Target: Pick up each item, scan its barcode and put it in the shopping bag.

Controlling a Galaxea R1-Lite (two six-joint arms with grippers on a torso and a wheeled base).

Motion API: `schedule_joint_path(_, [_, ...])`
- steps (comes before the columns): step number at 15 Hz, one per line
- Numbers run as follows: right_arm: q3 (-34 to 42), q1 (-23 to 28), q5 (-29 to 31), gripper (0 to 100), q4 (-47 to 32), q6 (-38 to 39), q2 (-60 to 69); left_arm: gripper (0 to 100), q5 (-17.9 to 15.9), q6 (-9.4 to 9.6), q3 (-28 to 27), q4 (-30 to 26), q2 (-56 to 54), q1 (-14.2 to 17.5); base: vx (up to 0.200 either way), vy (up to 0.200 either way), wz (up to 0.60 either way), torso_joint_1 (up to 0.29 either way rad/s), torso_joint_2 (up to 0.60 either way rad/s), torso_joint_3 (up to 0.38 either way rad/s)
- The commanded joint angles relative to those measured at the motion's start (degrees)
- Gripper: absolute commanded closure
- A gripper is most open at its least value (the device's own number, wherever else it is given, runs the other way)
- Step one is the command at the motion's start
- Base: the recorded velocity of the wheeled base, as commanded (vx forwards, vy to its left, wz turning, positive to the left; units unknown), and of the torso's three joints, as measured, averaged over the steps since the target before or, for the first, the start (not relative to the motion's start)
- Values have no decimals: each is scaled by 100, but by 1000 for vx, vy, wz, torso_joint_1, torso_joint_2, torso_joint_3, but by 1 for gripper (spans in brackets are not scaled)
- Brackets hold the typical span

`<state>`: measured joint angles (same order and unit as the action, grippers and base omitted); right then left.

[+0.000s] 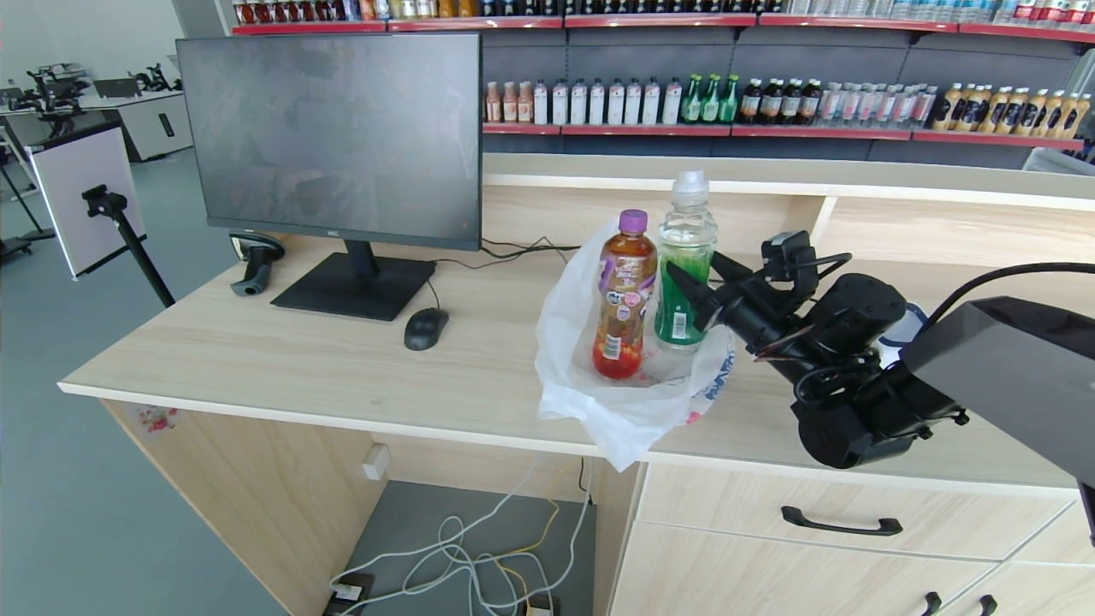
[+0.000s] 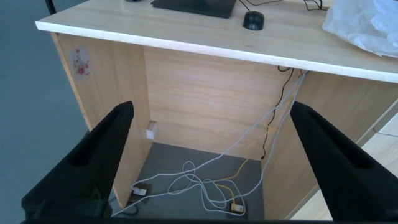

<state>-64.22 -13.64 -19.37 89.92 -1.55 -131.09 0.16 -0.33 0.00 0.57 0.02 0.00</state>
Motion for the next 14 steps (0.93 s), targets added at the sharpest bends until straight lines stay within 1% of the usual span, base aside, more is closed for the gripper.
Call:
schedule_joint_path(1, [15, -7, -5, 100, 8, -3, -66, 0, 2, -2, 0, 4, -2, 0, 0, 0, 0, 0, 0, 0])
schedule_joint_path(12, [103, 28, 3, 100, 8, -12, -181, 0, 2, -11, 0, 4, -2, 0, 0, 0, 0, 0, 0, 0])
schedule_joint_path(14, [217, 46, -5, 100, 8, -12, -181, 0, 2, -11, 0, 4, -2, 0, 0, 0, 0, 0, 0, 0])
